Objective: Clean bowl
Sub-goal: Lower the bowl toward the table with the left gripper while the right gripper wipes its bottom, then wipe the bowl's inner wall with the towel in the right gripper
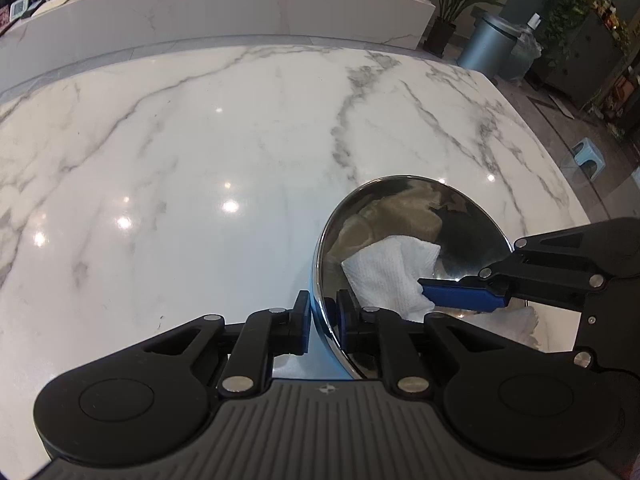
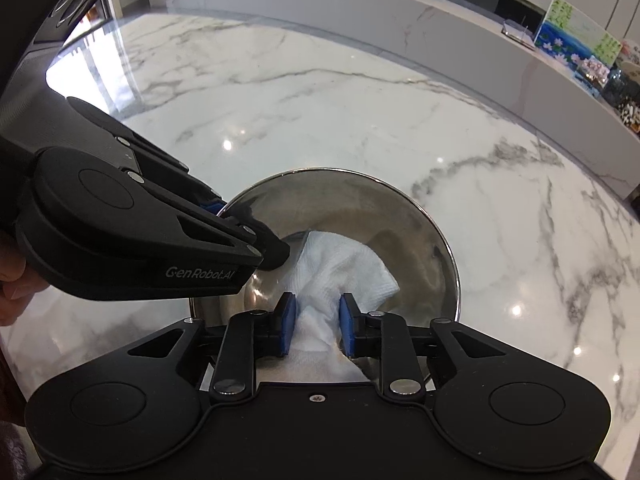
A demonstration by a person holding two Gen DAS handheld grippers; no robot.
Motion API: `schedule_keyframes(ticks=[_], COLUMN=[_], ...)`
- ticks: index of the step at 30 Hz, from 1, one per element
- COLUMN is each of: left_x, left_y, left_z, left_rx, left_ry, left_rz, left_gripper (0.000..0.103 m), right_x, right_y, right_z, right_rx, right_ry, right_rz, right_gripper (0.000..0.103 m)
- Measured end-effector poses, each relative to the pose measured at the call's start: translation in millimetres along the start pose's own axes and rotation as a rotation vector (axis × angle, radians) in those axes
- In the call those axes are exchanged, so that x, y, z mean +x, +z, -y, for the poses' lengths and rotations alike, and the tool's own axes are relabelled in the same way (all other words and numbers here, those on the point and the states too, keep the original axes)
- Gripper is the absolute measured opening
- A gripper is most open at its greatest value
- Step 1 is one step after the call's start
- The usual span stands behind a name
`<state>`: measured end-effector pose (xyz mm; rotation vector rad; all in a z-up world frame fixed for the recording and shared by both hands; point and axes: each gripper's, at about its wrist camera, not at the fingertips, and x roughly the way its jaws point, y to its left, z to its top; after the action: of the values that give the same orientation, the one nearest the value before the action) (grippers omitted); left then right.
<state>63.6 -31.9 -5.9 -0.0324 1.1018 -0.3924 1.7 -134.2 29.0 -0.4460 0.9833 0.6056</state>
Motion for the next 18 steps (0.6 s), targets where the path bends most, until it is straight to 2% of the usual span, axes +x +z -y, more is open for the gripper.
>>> schedule_keyframes(ticks=[7,10,18], left_x=[0,0,2], left_y=[-1,0,0], left_z=[6,7,8], left_rx=[0.030,0.030,0.019], left_ry=[0.018,0.020,0.025], left_rz=[0.003,0.003,0.010], left_gripper=[0.012,0.012,0.012], right_x=[-4,-4,-1], right_y=[-2,-4,-5], right_z=[4,12,24], right_rx=[-0.020,-0.021,0.039], right_ry=[-0.053,-0.124,-0.075], right_rz=[0.003,-0.006,-0.013], right_gripper=[0.016,0.016,0.017])
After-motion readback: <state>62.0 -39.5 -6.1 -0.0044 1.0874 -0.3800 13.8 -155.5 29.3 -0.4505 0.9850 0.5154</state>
